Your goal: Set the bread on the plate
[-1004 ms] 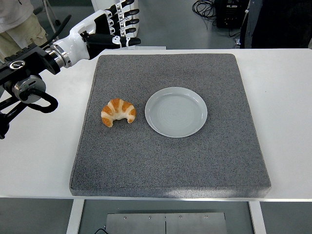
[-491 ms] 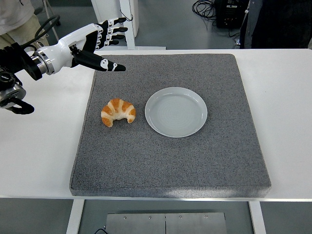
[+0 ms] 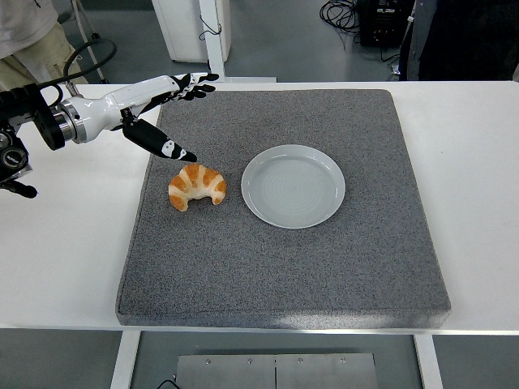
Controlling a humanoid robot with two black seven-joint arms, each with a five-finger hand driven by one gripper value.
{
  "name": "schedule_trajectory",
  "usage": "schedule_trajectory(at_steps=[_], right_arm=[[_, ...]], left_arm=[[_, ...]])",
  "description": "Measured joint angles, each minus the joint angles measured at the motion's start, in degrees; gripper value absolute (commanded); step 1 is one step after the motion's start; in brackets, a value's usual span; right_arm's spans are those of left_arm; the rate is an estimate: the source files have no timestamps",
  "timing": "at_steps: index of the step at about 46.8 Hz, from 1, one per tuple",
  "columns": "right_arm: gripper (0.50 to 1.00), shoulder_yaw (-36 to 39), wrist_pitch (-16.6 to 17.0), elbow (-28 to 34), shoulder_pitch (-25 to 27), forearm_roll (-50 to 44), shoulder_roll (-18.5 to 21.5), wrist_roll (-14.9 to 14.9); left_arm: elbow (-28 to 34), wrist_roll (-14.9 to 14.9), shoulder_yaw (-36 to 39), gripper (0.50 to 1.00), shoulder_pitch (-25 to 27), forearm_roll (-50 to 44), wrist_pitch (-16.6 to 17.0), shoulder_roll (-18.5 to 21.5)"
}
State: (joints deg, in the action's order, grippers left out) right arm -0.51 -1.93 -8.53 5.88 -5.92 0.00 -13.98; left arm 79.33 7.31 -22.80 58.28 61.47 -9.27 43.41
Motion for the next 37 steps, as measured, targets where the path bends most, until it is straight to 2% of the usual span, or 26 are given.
schedule_trajectory(at_steps=[13,23,37], right_arm=[[1.000,-0.01,-0.01,0.00,0.00,0.00,0.00,0.00],[1.000,-0.01,0.00,0.00,0.01,0.01,0.00,0.01],[1.000,0.00,0.00,0.00,0.00,0.00,0.00,0.01]], left_arm=[[1.55,0.15,0.18,0.984,-2.75,7.24,0.81,0.15],[1.47,0.22,0.31,0.984,-7.27,16.82,6.15,-0.61],[-0.01,0.01,0.47,0.961,-9.49,18.37,9.78,-3.92]])
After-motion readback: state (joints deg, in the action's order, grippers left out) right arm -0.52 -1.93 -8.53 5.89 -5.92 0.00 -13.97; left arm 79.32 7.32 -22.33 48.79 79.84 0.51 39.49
